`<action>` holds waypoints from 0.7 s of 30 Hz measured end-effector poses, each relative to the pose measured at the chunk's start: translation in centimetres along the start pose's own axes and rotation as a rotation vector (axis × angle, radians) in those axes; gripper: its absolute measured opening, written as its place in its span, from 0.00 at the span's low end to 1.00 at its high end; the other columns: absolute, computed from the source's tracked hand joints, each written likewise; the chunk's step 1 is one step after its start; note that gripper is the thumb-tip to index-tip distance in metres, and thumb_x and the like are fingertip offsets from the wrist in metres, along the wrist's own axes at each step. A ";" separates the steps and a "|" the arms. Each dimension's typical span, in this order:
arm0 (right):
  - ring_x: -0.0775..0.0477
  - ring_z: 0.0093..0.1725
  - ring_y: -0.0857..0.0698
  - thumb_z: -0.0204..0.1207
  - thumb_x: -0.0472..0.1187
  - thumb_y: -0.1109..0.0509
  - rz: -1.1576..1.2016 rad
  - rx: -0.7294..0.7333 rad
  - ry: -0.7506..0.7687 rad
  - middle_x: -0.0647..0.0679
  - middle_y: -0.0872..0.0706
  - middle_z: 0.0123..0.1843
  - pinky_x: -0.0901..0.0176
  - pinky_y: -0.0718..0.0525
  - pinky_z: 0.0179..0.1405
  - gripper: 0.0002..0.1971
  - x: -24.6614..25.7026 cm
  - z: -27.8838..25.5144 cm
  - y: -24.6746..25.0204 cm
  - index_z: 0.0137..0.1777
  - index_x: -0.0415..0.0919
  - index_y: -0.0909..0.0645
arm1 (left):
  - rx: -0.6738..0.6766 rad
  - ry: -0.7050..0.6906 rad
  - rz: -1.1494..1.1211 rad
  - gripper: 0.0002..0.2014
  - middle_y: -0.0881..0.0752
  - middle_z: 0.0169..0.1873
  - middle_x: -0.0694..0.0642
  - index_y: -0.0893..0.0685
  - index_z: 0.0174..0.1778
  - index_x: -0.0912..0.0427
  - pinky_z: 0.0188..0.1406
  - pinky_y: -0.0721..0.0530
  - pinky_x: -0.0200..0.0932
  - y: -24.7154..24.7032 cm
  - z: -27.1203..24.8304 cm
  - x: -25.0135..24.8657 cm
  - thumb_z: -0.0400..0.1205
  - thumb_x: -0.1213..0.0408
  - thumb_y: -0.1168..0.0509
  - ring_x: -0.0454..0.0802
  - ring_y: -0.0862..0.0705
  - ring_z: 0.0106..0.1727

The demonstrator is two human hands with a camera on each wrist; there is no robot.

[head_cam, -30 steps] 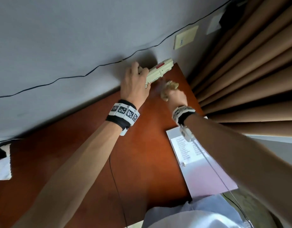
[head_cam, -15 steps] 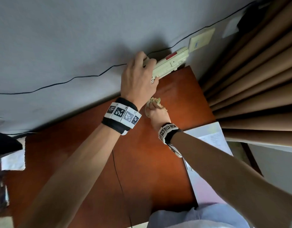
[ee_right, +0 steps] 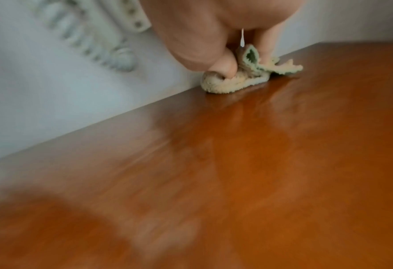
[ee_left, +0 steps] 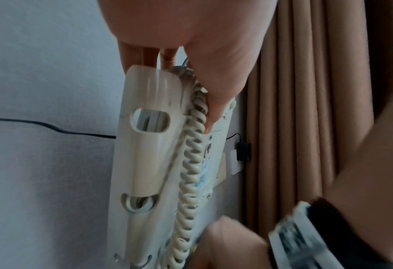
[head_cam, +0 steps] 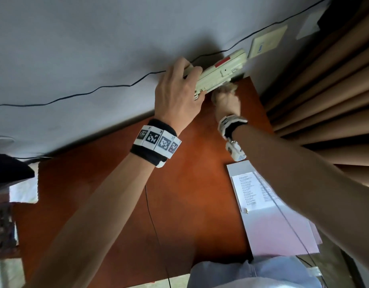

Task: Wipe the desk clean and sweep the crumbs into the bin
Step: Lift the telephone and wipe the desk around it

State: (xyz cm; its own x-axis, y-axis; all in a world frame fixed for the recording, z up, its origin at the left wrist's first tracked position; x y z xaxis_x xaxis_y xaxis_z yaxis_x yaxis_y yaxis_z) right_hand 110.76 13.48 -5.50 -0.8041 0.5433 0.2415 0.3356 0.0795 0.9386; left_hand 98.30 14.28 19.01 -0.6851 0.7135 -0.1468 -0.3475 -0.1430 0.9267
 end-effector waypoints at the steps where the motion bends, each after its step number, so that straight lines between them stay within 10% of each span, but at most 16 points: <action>1: 0.29 0.67 0.18 0.77 0.22 0.39 -0.043 0.012 0.086 0.28 0.22 0.71 0.37 0.13 0.57 0.26 2.5 -1.4 -1.0 0.75 0.34 0.27 | 0.001 0.003 0.002 0.19 0.15 0.52 0.58 0.12 0.54 0.57 0.42 0.14 0.52 0.1 0.0 -0.1 0.70 0.55 0.19 0.58 0.15 0.48; 7: 0.31 0.65 0.20 0.78 0.23 0.39 -0.130 0.120 0.540 0.32 0.23 0.72 0.38 0.16 0.59 0.23 9.9 -8.9 -3.7 0.71 0.38 0.22 | 0.037 -0.029 0.021 0.20 0.15 0.54 0.60 0.12 0.55 0.59 0.43 0.13 0.53 -0.3 0.1 -1.0 0.70 0.58 0.19 0.58 0.16 0.52; 12: 0.33 0.65 0.17 0.71 0.27 0.34 -0.052 0.016 0.357 0.39 0.19 0.70 0.45 0.15 0.57 0.27 -1.2 -1.9 0.6 0.70 0.44 0.22 | 0.002 -0.041 0.017 0.18 0.15 0.53 0.60 0.12 0.54 0.59 0.42 0.14 0.52 -0.2 0.0 -1.2 0.71 0.59 0.20 0.59 0.16 0.49; 17: 0.41 0.41 0.21 0.60 0.29 0.38 0.052 0.022 0.083 0.46 0.22 0.42 0.53 0.24 0.41 0.17 -9.1 4.3 2.3 0.39 0.52 0.35 | 0.025 -0.073 0.033 0.18 0.16 0.54 0.61 0.13 0.55 0.59 0.44 0.12 0.50 -1.2 -0.4 -1.7 0.72 0.58 0.21 0.57 0.16 0.52; 21: 0.34 0.56 0.13 0.61 0.27 0.34 0.024 0.044 0.197 0.42 0.15 0.63 0.49 0.13 0.49 0.28 -7.3 -1.0 1.1 0.60 0.54 0.22 | 0.040 -0.076 0.034 0.17 0.15 0.55 0.60 0.12 0.54 0.58 0.41 0.14 0.49 -2.4 -0.4 -2.1 0.71 0.60 0.21 0.57 0.16 0.52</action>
State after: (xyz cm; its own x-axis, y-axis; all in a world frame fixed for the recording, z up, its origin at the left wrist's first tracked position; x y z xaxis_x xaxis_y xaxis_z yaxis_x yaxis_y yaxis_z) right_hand 116.56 8.77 -6.01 -0.8747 0.3717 0.3111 0.3734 0.1074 0.9214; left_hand 100.36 12.84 16.94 -0.6449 0.7590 -0.0899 -0.2978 -0.1413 0.9441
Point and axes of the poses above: each hand's wrist, its own z-axis towards the middle knuckle, its own y-axis out of the back of the hand, x = y × z, the point moved 10 cm from there along z, towards the middle knuckle
